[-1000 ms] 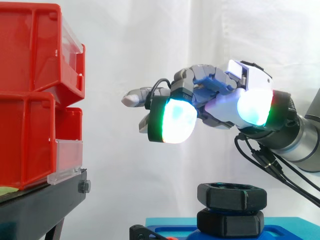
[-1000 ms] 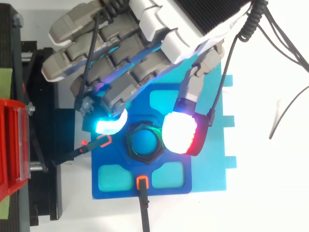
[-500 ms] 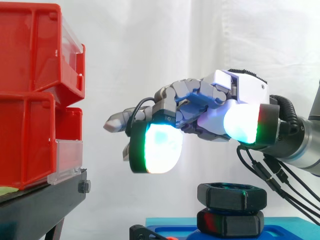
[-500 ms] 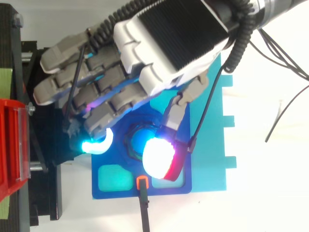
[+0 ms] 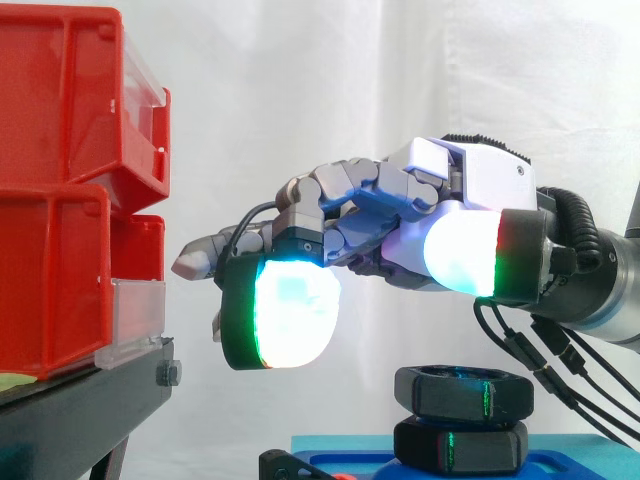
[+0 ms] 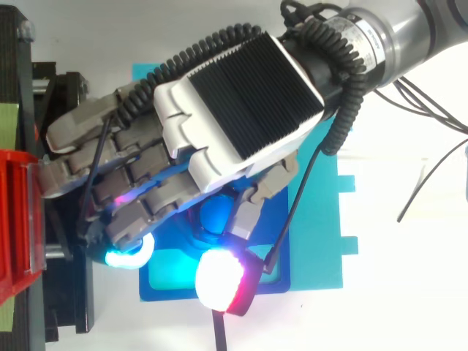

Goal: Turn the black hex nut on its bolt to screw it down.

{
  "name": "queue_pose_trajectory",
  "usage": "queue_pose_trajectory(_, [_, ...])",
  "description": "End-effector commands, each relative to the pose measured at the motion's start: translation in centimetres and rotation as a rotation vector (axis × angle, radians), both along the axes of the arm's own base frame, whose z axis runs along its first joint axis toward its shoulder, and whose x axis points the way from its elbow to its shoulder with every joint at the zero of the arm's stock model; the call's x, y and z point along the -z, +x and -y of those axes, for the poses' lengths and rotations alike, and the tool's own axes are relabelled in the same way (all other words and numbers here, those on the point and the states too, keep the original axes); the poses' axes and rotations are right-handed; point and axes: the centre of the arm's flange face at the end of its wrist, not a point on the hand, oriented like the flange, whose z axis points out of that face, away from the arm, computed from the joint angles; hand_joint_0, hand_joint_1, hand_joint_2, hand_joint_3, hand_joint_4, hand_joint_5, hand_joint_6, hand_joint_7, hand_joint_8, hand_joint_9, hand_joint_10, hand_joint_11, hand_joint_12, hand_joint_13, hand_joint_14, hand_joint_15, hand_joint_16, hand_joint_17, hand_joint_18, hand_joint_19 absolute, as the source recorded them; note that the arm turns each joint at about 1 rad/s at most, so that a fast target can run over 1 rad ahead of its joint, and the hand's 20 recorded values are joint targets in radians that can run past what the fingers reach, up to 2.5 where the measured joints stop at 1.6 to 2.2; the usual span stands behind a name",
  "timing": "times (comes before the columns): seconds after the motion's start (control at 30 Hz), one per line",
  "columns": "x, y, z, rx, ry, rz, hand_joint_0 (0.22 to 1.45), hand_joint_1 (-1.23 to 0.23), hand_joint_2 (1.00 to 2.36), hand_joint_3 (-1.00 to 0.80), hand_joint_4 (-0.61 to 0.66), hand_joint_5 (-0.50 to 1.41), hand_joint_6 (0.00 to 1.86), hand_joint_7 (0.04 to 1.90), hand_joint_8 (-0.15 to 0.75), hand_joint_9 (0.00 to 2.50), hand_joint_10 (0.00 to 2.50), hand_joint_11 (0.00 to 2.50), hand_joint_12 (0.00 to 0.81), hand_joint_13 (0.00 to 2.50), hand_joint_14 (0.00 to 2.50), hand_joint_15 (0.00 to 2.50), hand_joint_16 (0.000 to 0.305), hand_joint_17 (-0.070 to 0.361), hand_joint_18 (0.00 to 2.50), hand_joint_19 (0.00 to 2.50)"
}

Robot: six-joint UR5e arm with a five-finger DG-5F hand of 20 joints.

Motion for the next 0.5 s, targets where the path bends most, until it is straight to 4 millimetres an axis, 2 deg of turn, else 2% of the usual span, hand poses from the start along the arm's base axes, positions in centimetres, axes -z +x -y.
queue_pose_trajectory(0.0, [-0.02,0.11,-0.65,-0.004,0.003,-0.003,0.44,-0.36,1.0,-0.5,0.12,-0.16,0.64,1.05,0.206,0.68,0.01,0.35,0.115,0.36,0.01,0.14,0.014,0.031,0.0,0.36])
queue_pose_trajectory(0.3, [0.37,-0.16,-1.46,-0.015,-0.007,-0.042,0.44,-0.36,1.0,-0.5,0.12,-0.17,0.65,1.06,0.206,0.68,0.01,0.35,0.113,0.36,0.01,0.14,0.014,0.031,0.0,0.36])
queue_pose_trajectory(0.47, [-0.3,-0.64,-1.36,-0.007,-0.03,-0.056,0.44,-0.36,1.0,-0.5,0.12,-0.17,0.65,1.04,0.206,0.68,0.01,0.35,0.113,0.36,0.01,0.14,0.014,0.03,0.0,0.36])
